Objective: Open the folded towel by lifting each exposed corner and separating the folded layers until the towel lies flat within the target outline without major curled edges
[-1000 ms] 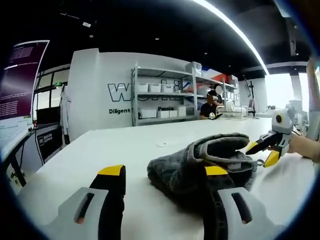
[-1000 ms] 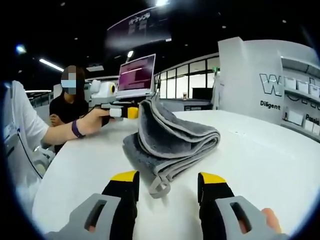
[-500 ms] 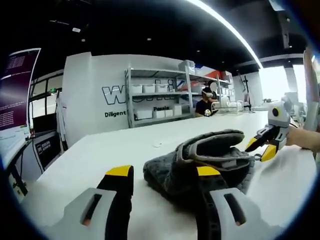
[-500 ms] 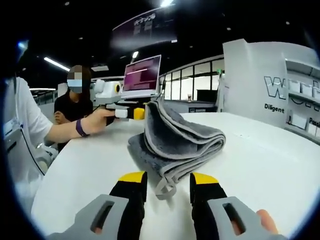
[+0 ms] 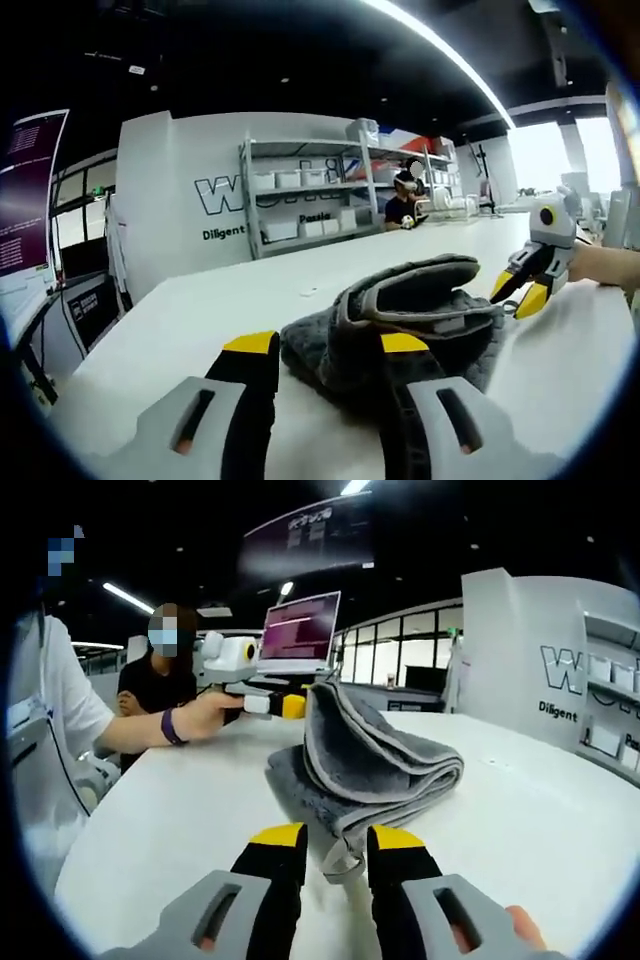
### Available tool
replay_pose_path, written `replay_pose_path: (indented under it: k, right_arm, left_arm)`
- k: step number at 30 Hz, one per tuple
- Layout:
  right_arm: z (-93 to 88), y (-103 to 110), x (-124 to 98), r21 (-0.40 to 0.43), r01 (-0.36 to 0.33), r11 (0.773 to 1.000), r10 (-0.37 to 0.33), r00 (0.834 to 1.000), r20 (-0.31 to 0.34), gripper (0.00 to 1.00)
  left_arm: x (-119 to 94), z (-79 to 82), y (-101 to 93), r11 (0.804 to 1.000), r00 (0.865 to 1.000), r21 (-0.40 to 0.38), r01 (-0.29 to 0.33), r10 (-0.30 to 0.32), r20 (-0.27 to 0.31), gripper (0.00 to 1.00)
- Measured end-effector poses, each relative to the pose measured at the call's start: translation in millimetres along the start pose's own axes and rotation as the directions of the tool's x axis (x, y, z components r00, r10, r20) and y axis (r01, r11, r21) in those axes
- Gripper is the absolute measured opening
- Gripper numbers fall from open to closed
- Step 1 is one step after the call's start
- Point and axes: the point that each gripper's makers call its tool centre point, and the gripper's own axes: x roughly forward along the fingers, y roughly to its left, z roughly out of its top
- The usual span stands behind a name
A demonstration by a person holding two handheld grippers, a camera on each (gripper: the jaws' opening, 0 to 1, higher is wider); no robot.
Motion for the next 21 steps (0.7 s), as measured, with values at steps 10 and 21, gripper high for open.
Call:
replay_pose_path:
  k: [10,21]
  right_arm:
    - [-0.1,1.8,1.2,-0.030,-0.010,0.999,0.010,1.000,0.000,0.15]
    - [-1.9,3.4,2.8,-0.066,-0.012,0.998,0.012,1.000,-0.007,0.11]
  left_arm:
    - [0.1,1.5,-3.4,0.999,1.000,0.031,0.010,-0.010,0.001,0.32]
    - [0.3,2.4,-6.1,0.997,1.000,0.071,0.012,-0.012,-0.002,0.30]
